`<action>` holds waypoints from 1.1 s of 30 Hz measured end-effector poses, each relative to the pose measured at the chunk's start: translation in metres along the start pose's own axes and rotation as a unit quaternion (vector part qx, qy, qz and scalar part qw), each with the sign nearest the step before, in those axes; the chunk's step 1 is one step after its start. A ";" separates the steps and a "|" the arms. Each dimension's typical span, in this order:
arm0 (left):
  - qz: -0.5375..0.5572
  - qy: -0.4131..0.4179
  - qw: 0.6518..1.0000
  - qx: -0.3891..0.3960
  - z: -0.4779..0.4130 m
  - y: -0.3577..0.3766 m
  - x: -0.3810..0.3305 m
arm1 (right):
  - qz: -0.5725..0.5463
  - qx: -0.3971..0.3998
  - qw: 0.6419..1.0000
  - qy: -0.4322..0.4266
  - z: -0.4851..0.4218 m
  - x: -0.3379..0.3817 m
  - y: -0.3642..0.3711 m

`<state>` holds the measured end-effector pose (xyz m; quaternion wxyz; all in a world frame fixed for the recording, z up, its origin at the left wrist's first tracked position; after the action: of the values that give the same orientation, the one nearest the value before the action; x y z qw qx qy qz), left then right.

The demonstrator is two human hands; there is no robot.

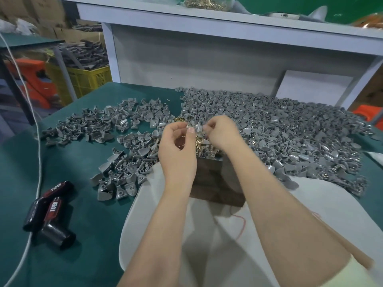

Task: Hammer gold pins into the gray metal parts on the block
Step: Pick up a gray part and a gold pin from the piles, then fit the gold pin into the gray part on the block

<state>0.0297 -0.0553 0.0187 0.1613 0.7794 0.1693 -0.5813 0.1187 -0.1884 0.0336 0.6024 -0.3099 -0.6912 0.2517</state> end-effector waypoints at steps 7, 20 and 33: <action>-0.281 0.107 0.929 0.214 0.028 0.050 -0.004 | -0.291 -0.012 0.955 0.054 0.075 -0.040 -0.063; -0.454 0.143 0.844 0.248 0.032 0.055 0.001 | -0.075 -0.070 0.990 -0.097 0.096 -0.044 -0.040; -0.448 0.152 0.845 0.248 0.032 0.055 -0.002 | 0.021 -0.052 0.994 -0.092 0.101 -0.029 -0.041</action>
<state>0.0264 -0.1185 0.0144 -0.3433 0.7113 0.3724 -0.4873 0.0158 -0.2347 0.0285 0.5136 -0.3306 -0.7494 0.2557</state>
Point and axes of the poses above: each hand's wrist, its own z-axis away from the middle knuckle, its own y-axis out of the palm, x = y × z, the point moved 8 cm from there along -z, towards the middle knuckle, and after that the axes turned 7 degrees about -z, right-handed, at the moved point
